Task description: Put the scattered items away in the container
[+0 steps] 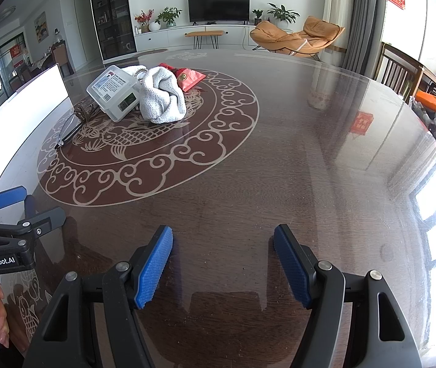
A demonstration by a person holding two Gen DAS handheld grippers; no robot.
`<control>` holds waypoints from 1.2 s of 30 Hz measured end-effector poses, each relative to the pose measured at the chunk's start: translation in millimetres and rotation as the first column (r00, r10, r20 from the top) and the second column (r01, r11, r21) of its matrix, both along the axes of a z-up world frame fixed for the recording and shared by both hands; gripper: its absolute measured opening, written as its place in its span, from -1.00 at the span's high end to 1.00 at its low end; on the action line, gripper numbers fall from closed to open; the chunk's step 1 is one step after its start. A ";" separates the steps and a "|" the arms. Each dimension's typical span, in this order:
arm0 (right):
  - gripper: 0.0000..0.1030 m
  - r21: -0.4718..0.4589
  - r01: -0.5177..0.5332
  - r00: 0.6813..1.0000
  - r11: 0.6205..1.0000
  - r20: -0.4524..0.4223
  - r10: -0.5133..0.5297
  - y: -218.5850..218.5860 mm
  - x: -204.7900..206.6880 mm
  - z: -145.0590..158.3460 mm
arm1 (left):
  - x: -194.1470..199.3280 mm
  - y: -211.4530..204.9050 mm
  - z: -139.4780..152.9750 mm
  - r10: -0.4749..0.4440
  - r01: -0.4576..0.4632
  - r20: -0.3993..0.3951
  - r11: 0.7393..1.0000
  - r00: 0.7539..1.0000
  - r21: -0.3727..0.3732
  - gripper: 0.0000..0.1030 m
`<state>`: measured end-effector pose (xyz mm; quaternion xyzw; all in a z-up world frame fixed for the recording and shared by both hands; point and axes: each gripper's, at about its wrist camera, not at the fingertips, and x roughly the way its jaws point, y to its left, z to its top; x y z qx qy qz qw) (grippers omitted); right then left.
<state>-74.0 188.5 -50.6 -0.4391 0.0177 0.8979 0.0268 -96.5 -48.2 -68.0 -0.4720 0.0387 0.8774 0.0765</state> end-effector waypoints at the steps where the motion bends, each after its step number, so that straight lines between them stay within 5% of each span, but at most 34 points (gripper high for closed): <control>1: -0.36 0.000 0.000 1.000 1.000 0.000 0.000 0.0 0.0 0.0 | 0.0 0.0 -0.1 0.000 0.000 0.000 1.000 1.000 0.000 -1.00; 30: -0.36 -0.003 0.000 1.000 1.000 -0.001 0.000 0.5 -0.1 -0.1 | 0.0 -2.0 1.3 -0.010 0.010 0.020 1.000 1.000 -0.004 -1.00; 36: -0.36 0.001 -0.001 1.000 1.000 0.000 0.001 -0.1 -0.1 0.3 | -2.1 -26.9 9.6 -0.021 0.016 0.030 0.989 0.999 0.145 -1.00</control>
